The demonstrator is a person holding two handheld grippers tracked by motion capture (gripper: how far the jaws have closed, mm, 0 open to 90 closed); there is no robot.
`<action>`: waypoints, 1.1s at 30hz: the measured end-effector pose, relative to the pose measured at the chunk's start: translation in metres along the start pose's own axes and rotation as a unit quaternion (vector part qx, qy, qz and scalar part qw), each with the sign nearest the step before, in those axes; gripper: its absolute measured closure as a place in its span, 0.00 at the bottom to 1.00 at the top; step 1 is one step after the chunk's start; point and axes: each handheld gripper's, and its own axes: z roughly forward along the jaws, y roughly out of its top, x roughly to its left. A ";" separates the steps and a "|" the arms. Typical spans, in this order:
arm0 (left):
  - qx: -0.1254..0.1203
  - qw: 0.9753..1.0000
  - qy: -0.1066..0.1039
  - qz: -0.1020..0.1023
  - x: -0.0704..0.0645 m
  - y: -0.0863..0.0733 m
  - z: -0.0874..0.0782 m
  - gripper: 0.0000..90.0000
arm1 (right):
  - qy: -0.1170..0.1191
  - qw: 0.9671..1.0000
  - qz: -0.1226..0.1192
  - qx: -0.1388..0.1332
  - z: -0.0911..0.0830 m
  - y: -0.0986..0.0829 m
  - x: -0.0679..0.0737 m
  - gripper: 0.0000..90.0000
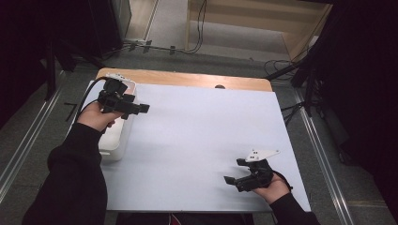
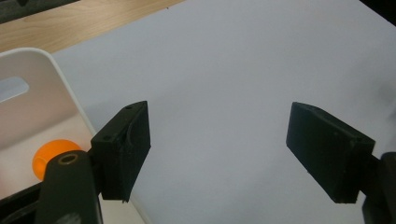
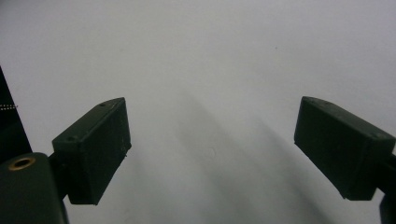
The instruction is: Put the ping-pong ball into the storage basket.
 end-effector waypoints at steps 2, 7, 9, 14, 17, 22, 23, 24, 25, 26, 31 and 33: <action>0.005 1.000 0.005 0.002 -0.002 0.000 0.003 0.25 | 0.000 1.000 0.001 0.000 0.000 0.000 0.000 0.11; 0.001 1.000 -0.010 0.001 -0.003 -0.001 0.006 0.25 | -0.001 1.000 0.000 0.001 0.000 0.000 0.000 0.11; -0.004 1.000 -0.013 0.000 -0.004 -0.002 0.006 0.25 | -0.001 1.000 -0.002 -0.001 0.000 0.000 0.000 0.11; -0.008 1.000 -0.017 0.000 -0.008 -0.005 0.007 0.25 | -0.001 1.000 -0.003 -0.002 0.000 0.000 -0.001 0.11; -0.005 1.000 -0.016 0.006 -0.012 -0.007 0.009 0.25 | -0.002 1.000 0.000 0.000 0.000 0.000 0.000 0.11; -0.004 1.000 -0.020 0.014 -0.019 -0.011 0.011 0.25 | -0.002 1.000 0.002 0.002 0.000 0.000 0.000 0.11; -0.004 1.000 -0.020 0.014 -0.019 -0.011 0.011 0.25 | -0.002 1.000 0.002 0.002 0.000 0.000 0.000 0.11; -0.006 1.000 -0.019 0.015 -0.021 -0.011 0.012 0.25 | -0.002 1.000 0.002 0.002 0.000 0.000 0.000 0.11; -0.006 1.000 -0.021 0.018 -0.024 -0.012 0.013 0.25 | -0.002 1.000 0.003 0.002 0.000 0.000 0.000 0.11; -0.007 1.000 -0.023 0.019 -0.025 -0.013 0.013 0.25 | -0.003 1.000 0.002 0.002 0.000 0.000 0.000 0.11; 0.000 0.999 -0.022 0.036 -0.034 -0.014 0.015 0.25 | -0.005 1.000 0.001 0.001 0.000 -0.001 -0.001 0.11; -0.005 0.999 -0.028 0.029 -0.036 -0.016 0.016 0.25 | -0.005 1.000 0.000 0.001 0.000 -0.001 -0.001 0.11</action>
